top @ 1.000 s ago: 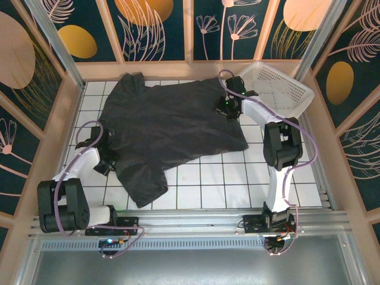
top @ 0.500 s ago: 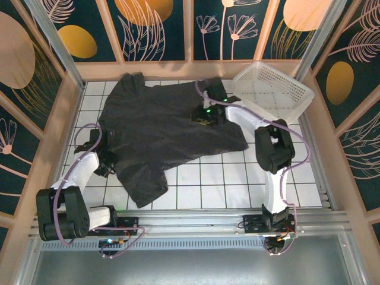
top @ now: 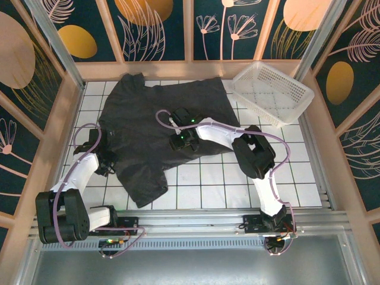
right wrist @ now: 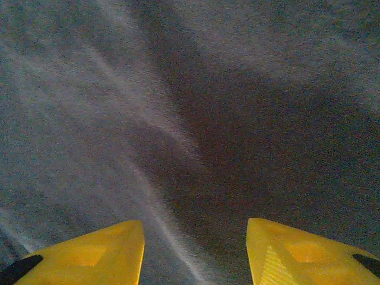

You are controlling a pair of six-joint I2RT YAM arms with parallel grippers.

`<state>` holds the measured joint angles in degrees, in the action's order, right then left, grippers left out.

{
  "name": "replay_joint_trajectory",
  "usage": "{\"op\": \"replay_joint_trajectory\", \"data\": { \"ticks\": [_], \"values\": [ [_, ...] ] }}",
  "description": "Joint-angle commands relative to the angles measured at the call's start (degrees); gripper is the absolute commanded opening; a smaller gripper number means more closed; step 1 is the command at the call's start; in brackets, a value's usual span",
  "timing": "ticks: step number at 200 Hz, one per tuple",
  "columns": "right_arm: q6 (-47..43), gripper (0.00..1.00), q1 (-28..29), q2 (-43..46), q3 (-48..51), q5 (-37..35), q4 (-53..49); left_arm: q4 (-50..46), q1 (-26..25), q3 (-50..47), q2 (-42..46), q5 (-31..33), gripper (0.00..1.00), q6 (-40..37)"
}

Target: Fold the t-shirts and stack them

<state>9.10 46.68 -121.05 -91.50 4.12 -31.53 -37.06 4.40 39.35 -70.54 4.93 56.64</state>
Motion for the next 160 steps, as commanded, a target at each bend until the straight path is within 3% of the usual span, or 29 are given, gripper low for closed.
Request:
{"op": "replay_joint_trajectory", "data": {
  "ticks": [1,86,160],
  "values": [
    [-3.19,0.46,2.5,-0.32,0.33,-7.25,-2.51,0.09,0.25,0.49,-0.03,-0.07,0.44,-0.21],
    [-2.79,0.32,3.14,-4.44,-2.53,-10.42,-3.98,-0.39,0.25,1.08,0.82,-0.23,0.44,-1.09],
    [-1.9,0.05,3.07,-2.08,-3.33,-11.66,-3.87,-1.04,0.25,0.73,1.72,-0.11,0.44,-1.23]
  ]
}}
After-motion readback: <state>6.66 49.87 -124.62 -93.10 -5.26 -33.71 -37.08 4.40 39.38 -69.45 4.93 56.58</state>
